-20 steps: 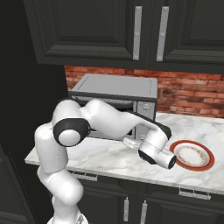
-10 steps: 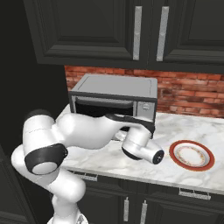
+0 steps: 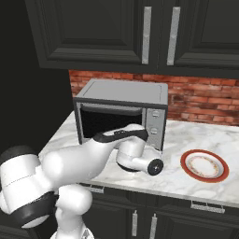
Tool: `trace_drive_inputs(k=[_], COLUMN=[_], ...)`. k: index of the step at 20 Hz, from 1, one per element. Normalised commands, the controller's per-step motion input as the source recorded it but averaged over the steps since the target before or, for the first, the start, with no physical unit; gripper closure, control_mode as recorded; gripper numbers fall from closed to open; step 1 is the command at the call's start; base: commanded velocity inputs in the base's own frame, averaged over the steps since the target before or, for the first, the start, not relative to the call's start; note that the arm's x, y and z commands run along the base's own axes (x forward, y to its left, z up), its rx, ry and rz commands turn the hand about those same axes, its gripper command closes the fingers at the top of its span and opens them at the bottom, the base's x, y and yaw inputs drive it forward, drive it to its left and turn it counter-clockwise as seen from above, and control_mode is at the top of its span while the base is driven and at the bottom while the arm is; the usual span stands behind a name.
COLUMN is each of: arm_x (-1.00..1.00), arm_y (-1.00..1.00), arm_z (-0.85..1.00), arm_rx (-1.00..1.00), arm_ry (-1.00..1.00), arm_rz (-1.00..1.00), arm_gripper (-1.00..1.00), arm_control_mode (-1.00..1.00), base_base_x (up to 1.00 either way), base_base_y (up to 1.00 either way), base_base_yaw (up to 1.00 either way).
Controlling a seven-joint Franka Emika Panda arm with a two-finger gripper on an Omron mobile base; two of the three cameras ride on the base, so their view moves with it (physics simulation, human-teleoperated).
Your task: Pick up the bagel from the plate, place it on the toaster oven rack, close the door, and set the timer.
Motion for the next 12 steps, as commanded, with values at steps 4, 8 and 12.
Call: trace_drive_inputs(k=[4,8,12], arm_x=[-0.83,-0.53,-0.03], arm_y=[-0.3,-0.37,-0.26], arm_z=[0.0,0.04,0.21], arm_rx=[0.0,0.0,0.01], arm_ry=[0.36,0.42,0.48], arm_rz=[-0.05,-0.02,-0.05], arm_gripper=[-1.0,-1.0,-1.0], arm_control_mode=[-1.0,-1.0,-1.0], base_base_x=[0.0,0.0,0.0], base_base_y=[0.0,0.0,0.0], base_base_yaw=[0.0,0.0,0.0])
